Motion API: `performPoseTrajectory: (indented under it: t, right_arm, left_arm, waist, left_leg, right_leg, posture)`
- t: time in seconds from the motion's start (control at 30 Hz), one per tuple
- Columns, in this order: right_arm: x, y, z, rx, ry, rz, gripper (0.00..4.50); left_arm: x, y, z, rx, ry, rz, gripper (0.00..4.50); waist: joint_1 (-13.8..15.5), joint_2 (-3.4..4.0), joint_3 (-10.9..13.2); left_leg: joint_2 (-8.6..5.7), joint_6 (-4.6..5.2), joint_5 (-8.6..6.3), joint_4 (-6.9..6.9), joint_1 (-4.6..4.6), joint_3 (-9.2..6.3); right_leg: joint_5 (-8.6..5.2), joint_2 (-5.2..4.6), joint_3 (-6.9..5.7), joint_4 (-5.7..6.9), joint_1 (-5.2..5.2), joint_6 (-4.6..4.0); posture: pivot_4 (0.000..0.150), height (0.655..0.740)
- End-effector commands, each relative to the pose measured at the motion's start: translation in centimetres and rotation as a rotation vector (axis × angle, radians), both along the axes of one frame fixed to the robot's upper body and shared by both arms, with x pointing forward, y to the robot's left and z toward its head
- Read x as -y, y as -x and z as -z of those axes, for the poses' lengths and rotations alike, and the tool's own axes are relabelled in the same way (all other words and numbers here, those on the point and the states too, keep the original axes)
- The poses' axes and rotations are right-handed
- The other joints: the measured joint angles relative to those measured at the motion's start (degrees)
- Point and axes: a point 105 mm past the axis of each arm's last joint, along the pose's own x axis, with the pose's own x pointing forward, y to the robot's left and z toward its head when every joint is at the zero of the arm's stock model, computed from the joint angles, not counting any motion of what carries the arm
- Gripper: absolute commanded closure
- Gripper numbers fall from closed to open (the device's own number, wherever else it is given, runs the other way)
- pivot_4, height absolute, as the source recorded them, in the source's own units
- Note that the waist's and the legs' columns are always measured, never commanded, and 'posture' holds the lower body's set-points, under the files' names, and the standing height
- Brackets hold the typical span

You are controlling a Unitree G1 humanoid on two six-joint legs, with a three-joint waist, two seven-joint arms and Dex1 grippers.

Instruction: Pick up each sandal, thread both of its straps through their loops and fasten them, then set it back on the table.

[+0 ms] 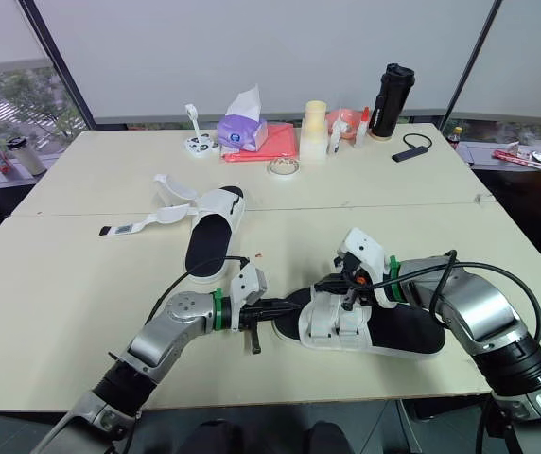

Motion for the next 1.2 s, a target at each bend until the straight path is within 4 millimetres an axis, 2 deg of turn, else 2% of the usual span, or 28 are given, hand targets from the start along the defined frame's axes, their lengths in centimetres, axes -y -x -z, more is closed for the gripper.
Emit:
performPoseTrajectory:
  t: [0.03,0.07,0.17,0.27,0.37,0.4,0.43,0.6,0.77,0.83,1.0,1.2]
  right_arm:
    - [1.7,-0.4,1.3,-0.007,0.102,0.058,4.46]
    - [1.8,-0.4,1.3,-0.004,0.107,0.059,4.46]
    - [2.1,-0.6,1.5,-0.002,0.125,0.069,3.71]
    - [2.2,-0.6,1.6,0.005,0.142,0.059,2.31]
    - [2.5,-1.2,1.1,0.065,0.173,0.064,0.73]
    - [2.7,-1.5,0.7,0.086,0.180,0.072,0.29]
    - [2.9,-1.9,0.2,0.111,0.175,0.087,0.06]
    - [3.2,-3.4,-2.9,0.181,0.042,0.185,0.06]
    - [2.9,-3.3,-5.0,0.166,-0.178,0.273,0.06]
    - [2.9,-2.8,-5.6,0.147,-0.256,0.296,0.06]
    - [4.9,-1.0,-7.0,0.104,-0.438,0.396,0.06]
    - [7.5,2.2,-6.4,0.025,-0.526,0.471,0.06]
  left_arm:
    - [-2.8,0.2,5.9,-0.156,-0.193,-0.105,4.50]
    - [-2.8,0.2,6.0,-0.157,-0.192,-0.105,4.50]
    - [-2.9,0.2,6.0,-0.159,-0.192,-0.108,4.50]
    - [-3.0,0.2,6.0,-0.159,-0.192,-0.109,4.50]
    - [-3.0,0.1,5.9,-0.159,-0.193,-0.109,4.50]
    - [-3.0,0.1,5.9,-0.158,-0.193,-0.109,4.50]
    - [-3.0,0.1,5.9,-0.158,-0.193,-0.109,4.50]
    - [-3.0,0.1,5.9,-0.158,-0.194,-0.105,4.50]
    - [-3.2,0.2,5.9,-0.159,-0.196,-0.100,4.50]
    - [-3.2,0.2,5.9,-0.158,-0.192,-0.099,4.50]
    - [-2.9,-0.1,4.5,-0.166,-0.116,-0.115,4.50]
    - [-3.1,-0.8,2.7,-0.155,-0.046,-0.140,4.50]
  waist:
    - [0.0,-0.19,-0.1]
    - [-0.1,-0.24,-0.1]
    - [0.0,-0.31,-0.2]
    - [0.0,-0.30,-0.2]
    - [0.0,-0.29,-0.2]
    - [0.0,-0.29,-0.2]
    - [0.0,-0.29,-0.2]
    - [0.0,-0.27,-0.2]
    - [0.0,-0.12,-0.1]
    - [0.0,-0.07,-0.1]
    - [-0.1,-0.06,-0.1]
    - [-0.2,0.16,0.1]
  left_leg:
    - [-0.04,0.00,0.00,0.00,0.01,0.00]
    - [-0.07,0.00,0.00,0.01,0.01,0.00]
    - [-0.07,0.00,0.00,0.03,0.03,-0.02]
    - [-0.07,0.00,0.00,0.02,0.02,-0.04]
    - [-0.07,0.00,0.00,0.01,0.02,-0.05]
    - [-0.07,0.00,0.00,0.01,0.02,-0.05]
    - [-0.07,0.00,0.00,0.01,0.02,-0.05]
    - [-0.07,0.00,0.00,0.02,0.01,-0.07]
    - [-0.06,0.00,0.00,0.00,-0.01,-0.08]
    - [-0.06,0.00,0.00,-0.01,-0.01,-0.08]
    - [-0.05,0.00,0.00,-0.03,-0.07,-0.10]
    - [0.01,0.00,0.00,-0.10,-0.15,-0.09]
  right_leg:
    - [0.00,-0.05,0.00,-0.01,0.01,0.00]
    - [0.00,-0.08,0.00,-0.01,0.01,0.00]
    - [0.00,-0.17,0.02,-0.01,0.06,0.00]
    - [0.00,-0.19,0.02,-0.01,0.06,0.00]
    - [0.00,-0.20,0.01,-0.01,0.13,0.00]
    - [0.00,-0.21,0.01,-0.01,0.22,0.00]
    - [0.00,-0.21,0.01,-0.01,0.27,0.00]
    - [0.00,-0.24,0.05,-0.02,0.28,-0.01]
    - [0.01,-0.26,0.09,-0.01,0.25,-0.02]
    - [0.01,-0.26,0.09,0.00,0.25,-0.02]
    - [0.01,-0.30,0.09,-0.01,0.21,-0.02]
    - [0.01,-0.25,0.10,0.02,0.05,-0.02]
  posture:
    - [0.150,0.7400]
    - [0.150,0.7400]
    - [0.150,0.7400]
    - [0.150,0.7400]
    - [0.150,0.7400]
    - [0.150,0.7400]
    - [0.150,0.7400]
    - [0.150,0.7400]
    - [0.150,0.7400]
    - [0.150,0.7400]
    - [0.150,0.7400]
    - [0.150,0.7400]
